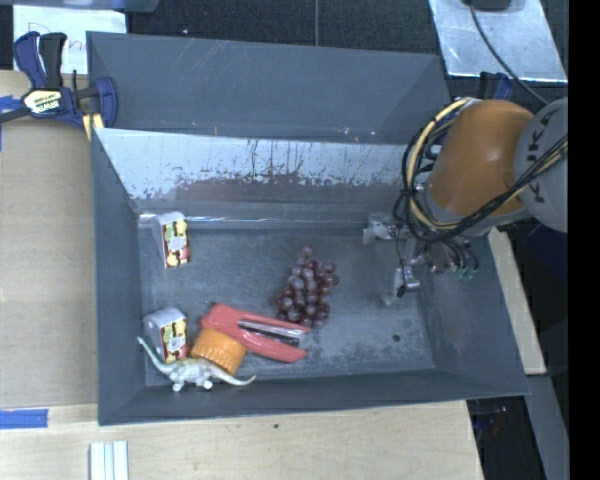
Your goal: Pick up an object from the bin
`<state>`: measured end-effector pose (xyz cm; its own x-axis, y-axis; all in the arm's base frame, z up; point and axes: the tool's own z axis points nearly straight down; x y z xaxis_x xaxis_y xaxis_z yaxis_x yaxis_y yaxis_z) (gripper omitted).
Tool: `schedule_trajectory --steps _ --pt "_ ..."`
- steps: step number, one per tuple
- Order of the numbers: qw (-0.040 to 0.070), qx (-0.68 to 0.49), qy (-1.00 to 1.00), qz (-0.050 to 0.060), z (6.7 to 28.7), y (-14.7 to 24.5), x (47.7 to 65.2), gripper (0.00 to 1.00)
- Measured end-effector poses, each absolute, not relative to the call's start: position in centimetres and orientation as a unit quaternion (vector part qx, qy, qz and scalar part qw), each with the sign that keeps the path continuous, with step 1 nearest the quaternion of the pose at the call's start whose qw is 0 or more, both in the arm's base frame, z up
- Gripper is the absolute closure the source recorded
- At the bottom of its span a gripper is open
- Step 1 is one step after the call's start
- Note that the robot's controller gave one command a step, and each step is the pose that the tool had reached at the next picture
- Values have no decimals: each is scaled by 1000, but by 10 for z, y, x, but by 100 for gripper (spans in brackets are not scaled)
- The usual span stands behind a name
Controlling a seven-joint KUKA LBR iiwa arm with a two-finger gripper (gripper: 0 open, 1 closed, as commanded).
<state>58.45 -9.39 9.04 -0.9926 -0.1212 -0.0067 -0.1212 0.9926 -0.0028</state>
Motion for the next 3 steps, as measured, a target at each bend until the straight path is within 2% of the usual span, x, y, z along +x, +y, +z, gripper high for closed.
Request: schedule_trajectory --steps 1,2,3 --pt "5 11 1000 -2 122 -43 608 0" --pt "1 -168 986 0 101 -4 602 0" --pt "8 -211 977 -3 70 36 603 0"
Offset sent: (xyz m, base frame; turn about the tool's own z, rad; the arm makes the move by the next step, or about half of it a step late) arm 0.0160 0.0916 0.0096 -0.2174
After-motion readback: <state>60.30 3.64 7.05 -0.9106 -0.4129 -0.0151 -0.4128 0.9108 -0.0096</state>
